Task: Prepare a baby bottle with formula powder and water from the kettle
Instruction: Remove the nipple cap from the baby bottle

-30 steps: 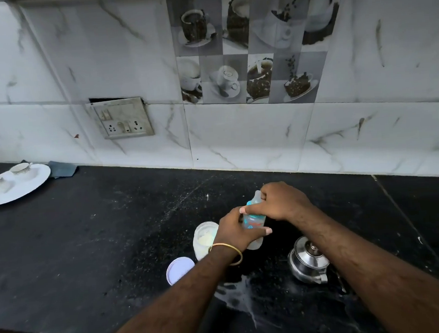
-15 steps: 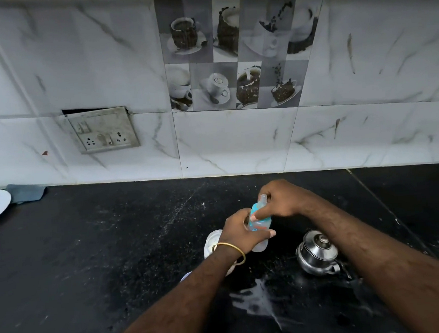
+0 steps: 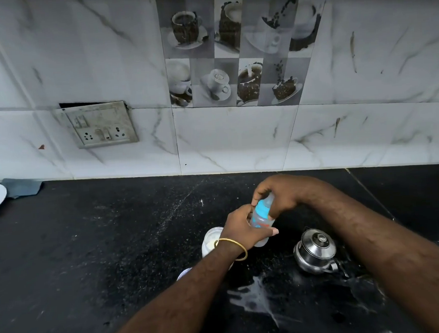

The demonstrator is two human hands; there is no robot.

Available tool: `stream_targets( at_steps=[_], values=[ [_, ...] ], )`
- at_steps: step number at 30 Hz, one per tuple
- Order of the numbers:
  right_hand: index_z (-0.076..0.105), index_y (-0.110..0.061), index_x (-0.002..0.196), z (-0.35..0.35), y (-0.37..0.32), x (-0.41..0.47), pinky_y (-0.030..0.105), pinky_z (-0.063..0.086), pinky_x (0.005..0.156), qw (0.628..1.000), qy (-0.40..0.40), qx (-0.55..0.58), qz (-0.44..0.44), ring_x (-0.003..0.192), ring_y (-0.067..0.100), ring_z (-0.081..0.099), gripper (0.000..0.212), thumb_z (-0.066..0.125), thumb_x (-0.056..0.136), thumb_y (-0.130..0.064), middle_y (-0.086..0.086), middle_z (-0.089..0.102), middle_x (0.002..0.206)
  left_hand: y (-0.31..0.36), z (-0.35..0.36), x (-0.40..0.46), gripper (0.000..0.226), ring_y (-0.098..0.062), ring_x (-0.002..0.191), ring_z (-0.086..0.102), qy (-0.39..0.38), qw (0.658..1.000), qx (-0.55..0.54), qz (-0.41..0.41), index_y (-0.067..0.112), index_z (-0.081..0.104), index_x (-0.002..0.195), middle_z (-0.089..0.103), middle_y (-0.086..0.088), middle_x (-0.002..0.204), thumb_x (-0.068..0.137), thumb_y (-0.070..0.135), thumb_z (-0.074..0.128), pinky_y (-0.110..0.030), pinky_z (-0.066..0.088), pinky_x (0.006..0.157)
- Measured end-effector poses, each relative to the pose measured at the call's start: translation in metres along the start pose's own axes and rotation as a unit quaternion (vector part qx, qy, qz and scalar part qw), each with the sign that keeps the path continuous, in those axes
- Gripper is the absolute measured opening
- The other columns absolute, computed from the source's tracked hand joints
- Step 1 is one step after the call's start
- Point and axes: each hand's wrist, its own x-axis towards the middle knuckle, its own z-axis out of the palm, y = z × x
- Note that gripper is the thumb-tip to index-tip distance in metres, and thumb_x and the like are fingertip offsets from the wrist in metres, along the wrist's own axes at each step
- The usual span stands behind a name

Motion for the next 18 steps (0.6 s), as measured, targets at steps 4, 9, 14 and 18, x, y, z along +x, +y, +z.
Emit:
stream_targets(
  at_steps=[4,9,14,18],
  values=[
    [0.066,-0.027,0.100,0.005,0.006,0.000,0.037,0.056,0.082,0.997,0.064,-0.009,0.042,0.084,0.018,0.067,0.043,0.074,0.072,-0.058,-0.007,0.068,0.088,-0.002,0.005,0.001,0.048,-0.001,0.073,0.064,0.022,1.000,-0.009,-0.018,0.024,0.070,0.093,0.072,0.009,0.084,0.054,0.035,0.095,-0.020,0.053,0.070],
    [0.063,-0.040,0.109,0.005,0.018,0.001,0.042,0.057,0.088,1.000,0.013,0.011,-0.010,0.094,0.013,0.062,0.051,0.082,0.063,-0.027,-0.016,0.063,0.104,0.001,0.009,0.004,0.049,-0.004,0.073,0.063,0.026,0.999,0.006,-0.022,0.020,0.071,0.095,0.073,0.006,0.087,0.055,0.033,0.096,-0.024,0.053,0.071],
    [0.061,-0.027,0.114,0.006,0.020,0.003,0.041,0.054,0.089,0.998,0.055,-0.028,0.031,0.097,0.018,0.064,0.059,0.072,0.070,-0.065,-0.004,0.066,0.109,0.002,0.014,0.006,0.048,-0.005,0.073,0.062,0.030,0.999,-0.004,-0.024,0.020,0.070,0.092,0.071,0.007,0.083,0.054,0.031,0.096,-0.027,0.054,0.073],
    [0.066,-0.045,0.098,0.006,0.028,0.005,0.043,0.058,0.086,1.000,0.018,0.000,-0.013,0.092,0.011,0.065,0.039,0.079,0.064,-0.030,-0.017,0.065,0.100,0.004,0.017,0.006,0.050,-0.005,0.075,0.062,0.021,0.999,0.019,-0.021,0.019,0.070,0.095,0.071,0.008,0.086,0.055,0.030,0.096,-0.021,0.052,0.071]
  ],
)
